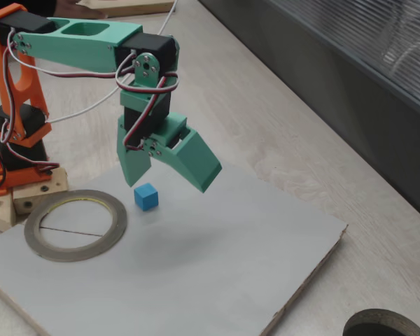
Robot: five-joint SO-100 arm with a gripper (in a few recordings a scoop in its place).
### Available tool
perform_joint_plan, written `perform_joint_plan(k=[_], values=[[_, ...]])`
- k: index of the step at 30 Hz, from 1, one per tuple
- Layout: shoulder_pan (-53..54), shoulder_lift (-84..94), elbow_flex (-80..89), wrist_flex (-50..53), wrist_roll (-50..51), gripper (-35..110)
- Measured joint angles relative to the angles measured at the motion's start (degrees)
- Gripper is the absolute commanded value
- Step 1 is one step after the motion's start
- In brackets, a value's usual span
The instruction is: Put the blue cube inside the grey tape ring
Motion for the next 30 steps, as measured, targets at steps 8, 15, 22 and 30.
perform_joint_plan(k=[8,15,22,30], values=[[0.18,0.0,5.1,-0.26,0.09,99],[0.18,0.0,12.57,-5.19,0.09,99],[0.18,-0.35,16.35,-10.9,0.09,99],[-0.18,-0.35,16.96,-11.07,0.09,99]])
